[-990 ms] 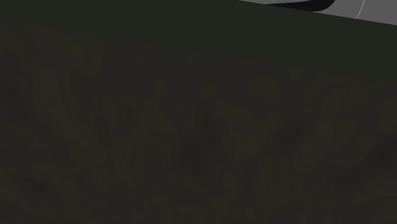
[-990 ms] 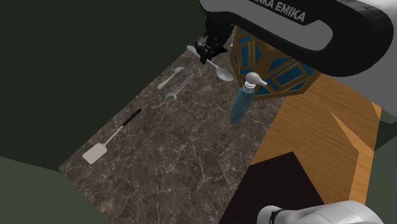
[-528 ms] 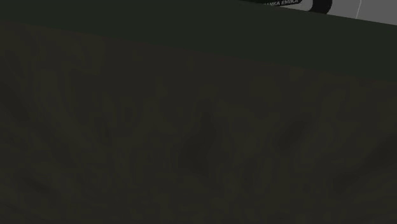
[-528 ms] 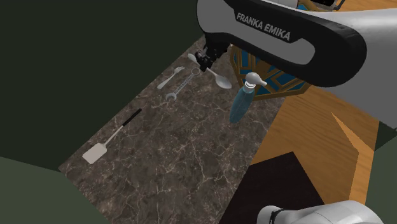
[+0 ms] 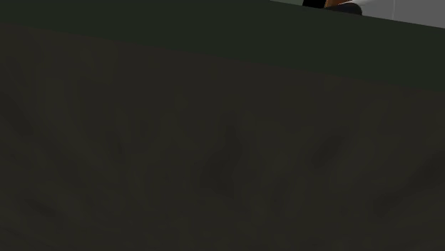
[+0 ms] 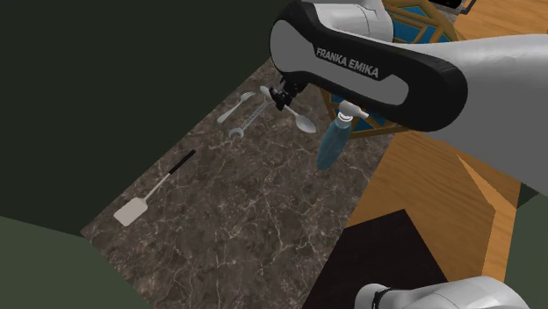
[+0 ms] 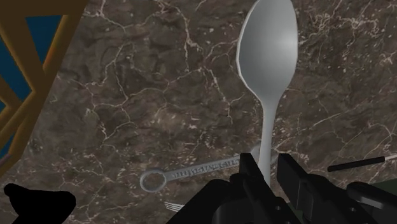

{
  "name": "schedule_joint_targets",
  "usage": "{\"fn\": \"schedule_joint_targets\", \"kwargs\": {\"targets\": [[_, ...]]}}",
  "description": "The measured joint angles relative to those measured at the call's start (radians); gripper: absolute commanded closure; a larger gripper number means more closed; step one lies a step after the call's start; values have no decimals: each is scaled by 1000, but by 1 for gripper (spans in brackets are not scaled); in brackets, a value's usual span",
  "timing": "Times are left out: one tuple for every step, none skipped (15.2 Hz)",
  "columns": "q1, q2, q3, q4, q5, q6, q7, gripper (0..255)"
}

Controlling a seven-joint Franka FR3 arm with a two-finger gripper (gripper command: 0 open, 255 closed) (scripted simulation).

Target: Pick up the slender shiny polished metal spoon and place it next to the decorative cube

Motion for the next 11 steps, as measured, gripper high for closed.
{"fn": "schedule_joint_targets", "kwargs": {"targets": [[0, 4, 0, -10, 1, 14, -3, 255], [0, 4, 0, -23, 3, 26, -6, 255], [-1, 6, -1, -34, 4, 39, -12, 255], [0, 8, -1, -48, 6, 54, -15, 255], [0, 13, 0, -55, 7, 66, -17, 255], [1, 14, 0, -66, 8, 78, -18, 255], [2, 16, 2, -74, 9, 89, -19, 255], [2, 19, 2, -84, 11, 101, -22, 255], [3, 20, 3, -96, 12, 114, -23, 255], [4, 25, 3, -106, 14, 129, -26, 255], [4, 26, 4, -119, 16, 142, -29, 255]]}}
